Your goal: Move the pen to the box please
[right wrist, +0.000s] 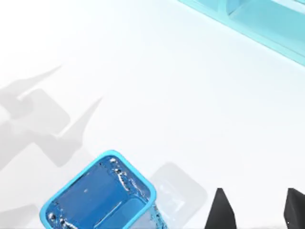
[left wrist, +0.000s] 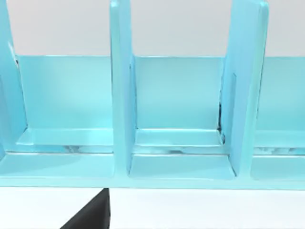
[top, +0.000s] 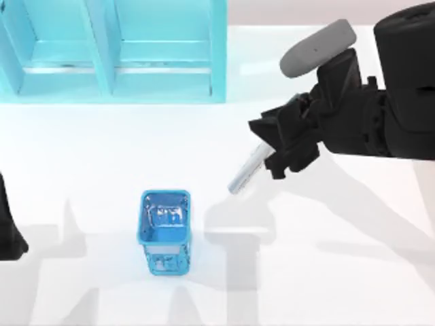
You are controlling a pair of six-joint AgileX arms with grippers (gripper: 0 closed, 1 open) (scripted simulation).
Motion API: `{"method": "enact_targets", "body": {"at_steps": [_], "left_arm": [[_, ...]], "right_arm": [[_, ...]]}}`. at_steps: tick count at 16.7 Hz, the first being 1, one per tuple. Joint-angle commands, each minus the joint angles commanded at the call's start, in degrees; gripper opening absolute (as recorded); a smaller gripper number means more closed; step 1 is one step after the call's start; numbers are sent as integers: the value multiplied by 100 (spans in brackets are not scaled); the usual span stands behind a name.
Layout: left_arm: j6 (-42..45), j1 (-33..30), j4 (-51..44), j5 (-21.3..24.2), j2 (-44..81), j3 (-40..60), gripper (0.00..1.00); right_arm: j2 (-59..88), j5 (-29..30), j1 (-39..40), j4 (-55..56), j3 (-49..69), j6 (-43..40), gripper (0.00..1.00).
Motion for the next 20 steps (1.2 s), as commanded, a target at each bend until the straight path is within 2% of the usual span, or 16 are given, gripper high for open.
{"method": "enact_targets", "body": {"at_steps": [4,7,10,17,20], "left_arm": [[0,0,0,0,0,0,100],[0,0,0,0,0,0,100],[0,0,0,0,0,0,100],[0,0,0,0,0,0,100],[0,0,0,0,0,0,100]], "right_arm": [[62,-40,-163,-160,117,-128,0],[156,-193,-873,-756,415,-628,0],[213,-408,-2022,-1597,833,-1356,0],[54,-994,-5392,-3768,1763,-3290,0],[-65,-1147,-6356,-4463,1977,-3915,0]]}}
